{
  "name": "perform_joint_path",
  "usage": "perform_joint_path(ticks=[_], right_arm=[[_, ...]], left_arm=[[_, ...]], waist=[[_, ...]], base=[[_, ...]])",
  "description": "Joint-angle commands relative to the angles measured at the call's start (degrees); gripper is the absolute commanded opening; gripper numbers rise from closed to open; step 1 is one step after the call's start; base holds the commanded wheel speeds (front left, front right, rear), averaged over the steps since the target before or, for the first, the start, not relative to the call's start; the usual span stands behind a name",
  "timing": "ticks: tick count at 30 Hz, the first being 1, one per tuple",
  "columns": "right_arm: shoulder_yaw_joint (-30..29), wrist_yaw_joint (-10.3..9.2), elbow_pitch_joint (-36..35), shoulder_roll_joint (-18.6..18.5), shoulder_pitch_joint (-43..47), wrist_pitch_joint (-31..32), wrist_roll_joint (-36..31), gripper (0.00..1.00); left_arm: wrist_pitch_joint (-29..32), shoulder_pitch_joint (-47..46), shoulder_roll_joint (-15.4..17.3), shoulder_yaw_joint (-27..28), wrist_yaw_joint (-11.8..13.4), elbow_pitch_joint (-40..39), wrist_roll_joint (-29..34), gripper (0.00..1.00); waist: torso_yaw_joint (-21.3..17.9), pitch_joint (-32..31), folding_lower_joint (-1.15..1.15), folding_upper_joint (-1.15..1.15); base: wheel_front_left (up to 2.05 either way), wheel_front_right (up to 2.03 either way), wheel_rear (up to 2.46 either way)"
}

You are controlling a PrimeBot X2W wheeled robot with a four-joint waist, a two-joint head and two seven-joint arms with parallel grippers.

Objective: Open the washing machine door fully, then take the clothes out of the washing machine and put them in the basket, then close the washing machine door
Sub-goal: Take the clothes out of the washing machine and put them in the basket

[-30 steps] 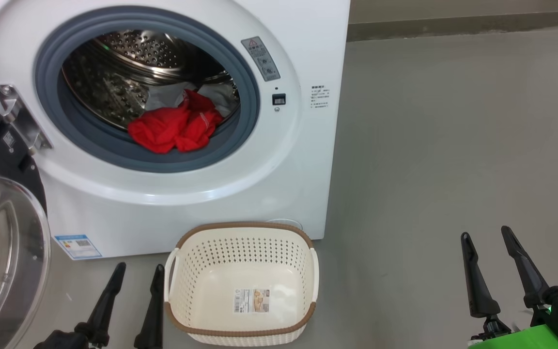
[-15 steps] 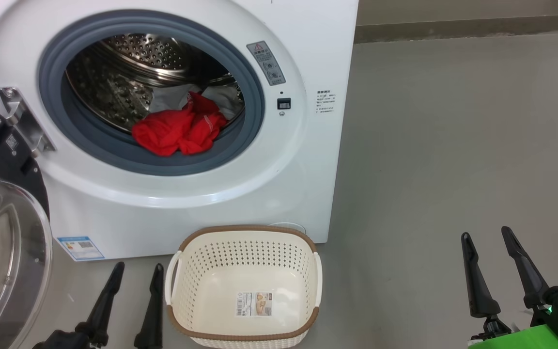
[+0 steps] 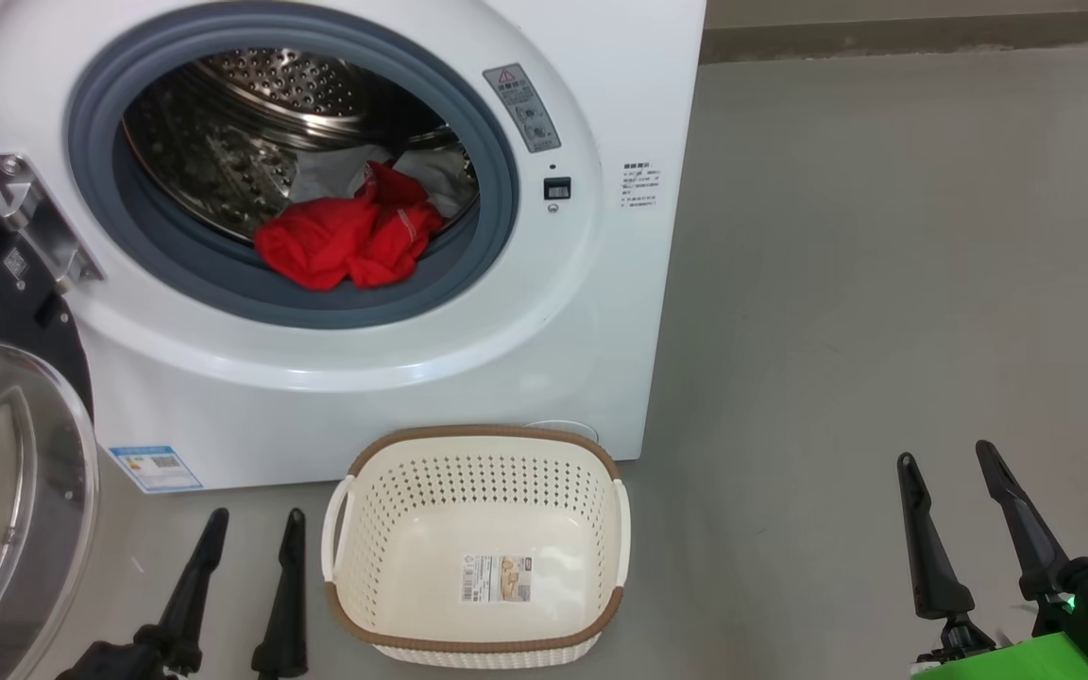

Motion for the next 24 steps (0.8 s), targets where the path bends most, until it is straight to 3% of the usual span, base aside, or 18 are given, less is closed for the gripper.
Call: perform_joint_path(ticks=[1, 14, 24], right_arm=[[1.7, 0.35, -1.6, -0.8, -1.7, -0.4, 0.3, 1.00], [2.6, 0.35, -2.0, -0.8, -3.2, -0.4, 1.5, 1.00], [2.8, 0.35, -3.0, -0.8, -5.2, -0.4, 1.9, 1.00]], left_arm=[[-0.3, -2.6, 0.4, 2.0, 0.4, -1.0, 0.2, 1.00], [-0.3, -5.8, 0.8, 2.5, 0.7, 0.5, 1.1, 1.00], [-0.3, -11.0, 0.4, 2.7, 0.5, 0.5, -0.5, 1.00]], waist=[[0.0, 0.4, 0.00, 0.00], [0.2, 3.1, 0.00, 0.00], [0.7, 8.9, 0.00, 0.00]], base=[[0.00, 0.00, 0.00], [0.00, 0.00, 0.00], [0.00, 0.00, 0.00]])
